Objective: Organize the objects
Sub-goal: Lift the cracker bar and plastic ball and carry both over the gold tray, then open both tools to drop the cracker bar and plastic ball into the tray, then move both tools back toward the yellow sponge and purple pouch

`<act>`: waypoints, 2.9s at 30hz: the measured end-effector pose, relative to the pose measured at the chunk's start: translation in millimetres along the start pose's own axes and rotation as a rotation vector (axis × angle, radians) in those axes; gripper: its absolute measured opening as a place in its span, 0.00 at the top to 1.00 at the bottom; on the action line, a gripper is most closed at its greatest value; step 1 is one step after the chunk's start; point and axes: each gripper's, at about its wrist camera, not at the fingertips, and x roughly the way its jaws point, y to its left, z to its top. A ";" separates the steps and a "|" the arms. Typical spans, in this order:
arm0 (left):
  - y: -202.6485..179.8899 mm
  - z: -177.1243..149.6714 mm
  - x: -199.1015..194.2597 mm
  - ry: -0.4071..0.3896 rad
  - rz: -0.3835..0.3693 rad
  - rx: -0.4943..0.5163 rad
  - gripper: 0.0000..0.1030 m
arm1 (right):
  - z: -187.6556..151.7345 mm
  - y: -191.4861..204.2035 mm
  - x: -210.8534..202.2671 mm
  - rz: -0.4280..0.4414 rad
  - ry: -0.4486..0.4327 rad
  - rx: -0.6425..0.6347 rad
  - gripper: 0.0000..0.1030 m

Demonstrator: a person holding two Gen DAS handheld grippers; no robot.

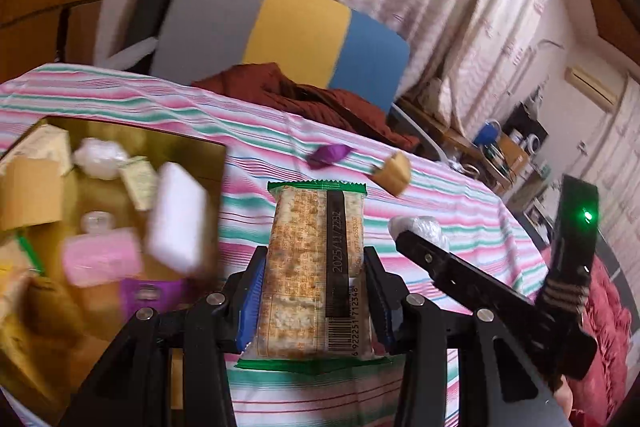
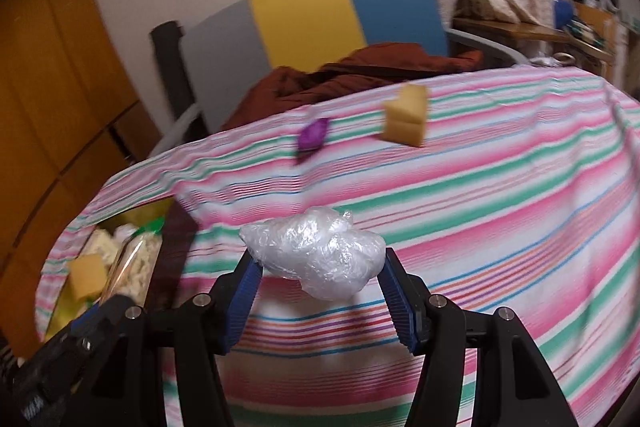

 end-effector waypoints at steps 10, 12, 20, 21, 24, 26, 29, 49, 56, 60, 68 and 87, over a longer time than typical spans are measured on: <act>77.2 35.6 -21.8 -0.007 0.122 -0.088 0.56 | -8.8 86.6 -4.0 0.157 0.035 -0.135 0.42; 92.3 42.5 -21.2 0.001 0.142 -0.096 0.56 | -11.8 102.6 -3.2 0.185 0.050 -0.163 0.42; 133.3 59.1 -13.0 0.041 0.207 -0.120 0.56 | -22.6 147.8 4.6 0.248 0.108 -0.236 0.42; 137.8 59.7 -11.6 0.044 0.212 -0.126 0.56 | -23.1 151.6 6.1 0.254 0.114 -0.243 0.41; 151.1 59.0 -8.9 0.056 0.223 -0.157 0.55 | -25.4 167.3 10.6 0.275 0.134 -0.265 0.41; 155.4 58.8 -6.1 0.062 0.234 -0.160 0.55 | -27.7 177.1 12.3 0.291 0.145 -0.279 0.41; 157.1 58.6 -1.9 0.076 0.248 -0.146 0.55 | -32.5 189.0 14.5 0.301 0.155 -0.304 0.40; 161.7 38.9 -84.6 -0.176 0.345 -0.291 0.41 | -44.4 162.4 12.4 0.280 0.176 -0.228 0.24; 148.8 28.4 -89.3 -0.192 0.339 -0.268 0.41 | -45.1 150.6 8.5 0.275 0.166 -0.196 0.24; 135.6 25.6 -84.9 -0.176 0.321 -0.227 0.40 | -43.7 144.6 6.6 0.266 0.158 -0.178 0.23; 95.6 17.4 -70.2 -0.113 0.265 -0.110 0.40 | -36.7 121.1 6.2 0.207 0.134 -0.145 0.22; 16.1 -5.2 -29.9 0.029 0.169 0.061 0.40 | -4.3 21.1 31.5 -0.070 0.126 -0.039 0.22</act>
